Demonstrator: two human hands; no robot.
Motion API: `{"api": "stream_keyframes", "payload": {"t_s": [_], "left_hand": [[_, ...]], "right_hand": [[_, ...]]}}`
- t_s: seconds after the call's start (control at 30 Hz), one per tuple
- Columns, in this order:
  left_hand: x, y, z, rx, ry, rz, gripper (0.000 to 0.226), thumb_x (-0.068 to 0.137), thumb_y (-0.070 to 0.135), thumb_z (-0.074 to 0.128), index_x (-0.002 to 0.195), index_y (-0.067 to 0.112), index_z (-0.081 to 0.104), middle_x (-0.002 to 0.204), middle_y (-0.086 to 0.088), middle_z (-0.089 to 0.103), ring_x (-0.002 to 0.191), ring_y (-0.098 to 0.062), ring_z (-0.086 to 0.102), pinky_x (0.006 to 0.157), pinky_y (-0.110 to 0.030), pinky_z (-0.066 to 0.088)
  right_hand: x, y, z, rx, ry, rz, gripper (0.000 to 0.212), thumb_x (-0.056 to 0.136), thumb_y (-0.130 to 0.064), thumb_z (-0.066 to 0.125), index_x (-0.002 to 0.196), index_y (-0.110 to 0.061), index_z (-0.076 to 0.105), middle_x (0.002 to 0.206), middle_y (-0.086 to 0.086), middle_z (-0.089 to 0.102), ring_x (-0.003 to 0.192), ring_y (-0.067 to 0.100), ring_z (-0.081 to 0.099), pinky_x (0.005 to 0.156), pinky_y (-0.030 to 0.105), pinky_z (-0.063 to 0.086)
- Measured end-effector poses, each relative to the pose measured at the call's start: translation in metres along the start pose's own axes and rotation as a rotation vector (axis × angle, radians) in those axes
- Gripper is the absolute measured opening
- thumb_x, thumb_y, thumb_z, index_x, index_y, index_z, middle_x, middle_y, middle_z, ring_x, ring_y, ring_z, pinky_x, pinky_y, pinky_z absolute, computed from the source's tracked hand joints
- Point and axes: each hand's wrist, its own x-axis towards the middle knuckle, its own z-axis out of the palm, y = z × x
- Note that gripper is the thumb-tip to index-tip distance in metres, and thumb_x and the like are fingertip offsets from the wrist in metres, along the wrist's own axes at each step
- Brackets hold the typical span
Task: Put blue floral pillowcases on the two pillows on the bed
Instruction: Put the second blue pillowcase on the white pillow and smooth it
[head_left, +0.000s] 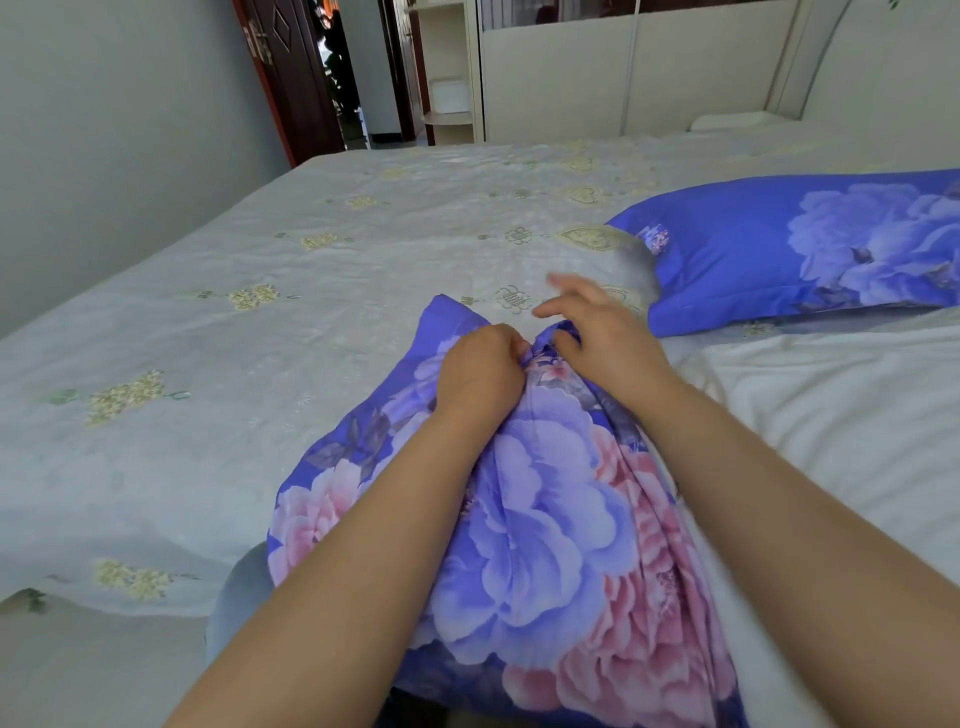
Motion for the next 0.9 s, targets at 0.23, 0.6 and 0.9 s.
{"api": "stream_keyframes", "payload": {"t_s": [0.23,0.6,0.9], "left_hand": [[0.008,-0.046,-0.014,-0.49,0.136,-0.143,0.023,0.084,0.003,0.055,0.103,0.016,0.059,0.108,-0.002,0.059,0.101,-0.02,0.06,0.078,-0.022,0.043],[0.018,-0.118,-0.015,-0.466,-0.057,-0.416,0.041,0.092,0.03,0.056,0.057,0.011,0.046,0.064,-0.009,0.045,0.08,-0.009,0.041,0.061,-0.028,0.033],[0.009,-0.11,-0.02,-0.208,0.174,-0.295,0.002,0.084,0.02,0.055,0.085,0.021,0.056,0.089,-0.002,0.061,0.079,-0.025,0.054,0.063,-0.027,0.036]], "right_hand": [[0.044,-0.026,-0.008,-0.162,-0.75,0.303,0.072,0.077,-0.081,0.031,0.07,-0.014,0.054,0.077,0.003,0.058,0.073,0.02,0.054,0.07,0.031,0.038],[0.039,-0.02,0.028,0.212,-0.535,0.265,0.043,0.097,-0.036,0.048,0.061,-0.015,0.038,0.058,0.001,0.034,0.052,0.01,0.033,0.052,0.027,0.025],[0.028,-0.015,0.037,0.343,-0.297,0.342,0.038,0.099,-0.029,0.046,0.069,-0.006,0.052,0.066,0.012,0.047,0.056,0.012,0.038,0.059,0.028,0.029]]}}
